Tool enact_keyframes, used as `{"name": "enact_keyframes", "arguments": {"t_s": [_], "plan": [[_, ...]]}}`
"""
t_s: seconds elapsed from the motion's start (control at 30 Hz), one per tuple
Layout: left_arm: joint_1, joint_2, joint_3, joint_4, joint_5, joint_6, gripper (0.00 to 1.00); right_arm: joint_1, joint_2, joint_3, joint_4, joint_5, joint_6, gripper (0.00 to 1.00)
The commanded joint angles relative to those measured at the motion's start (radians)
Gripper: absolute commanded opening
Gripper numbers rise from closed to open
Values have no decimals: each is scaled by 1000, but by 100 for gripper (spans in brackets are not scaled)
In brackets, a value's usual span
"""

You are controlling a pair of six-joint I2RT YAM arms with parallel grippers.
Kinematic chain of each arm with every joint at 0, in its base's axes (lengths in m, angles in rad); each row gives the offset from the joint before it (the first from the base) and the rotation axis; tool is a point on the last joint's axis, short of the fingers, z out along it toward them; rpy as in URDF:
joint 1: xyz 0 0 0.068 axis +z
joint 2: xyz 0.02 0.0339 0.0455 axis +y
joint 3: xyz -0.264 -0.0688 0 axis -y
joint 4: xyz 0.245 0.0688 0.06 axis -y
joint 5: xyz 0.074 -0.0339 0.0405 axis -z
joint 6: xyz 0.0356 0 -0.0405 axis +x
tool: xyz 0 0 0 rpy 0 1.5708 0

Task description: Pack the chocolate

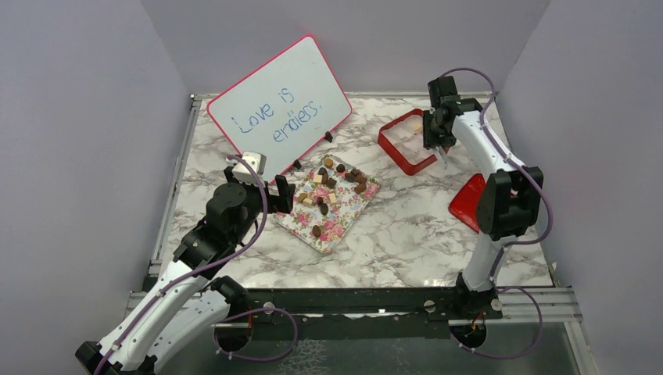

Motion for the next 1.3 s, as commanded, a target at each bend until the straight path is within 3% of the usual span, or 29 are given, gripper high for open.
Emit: {"name": "enact_keyframes", "arguments": {"t_s": [0.0,0.53,0.87,1.27], "plan": [[1,-5,-7,7,3,8,99,-3,-108,-4,-48,-34,10,42],[1,-5,-7,8,3,7,99,71,-388,-159,-56,-186,32,40],[1,-5,-6,7,-4,8,99,286,-469,-283,-55,-111,77,40],[1,-12,-6,5,-20,9,99,491,-442,-375,-45,-51,111,42]]}}
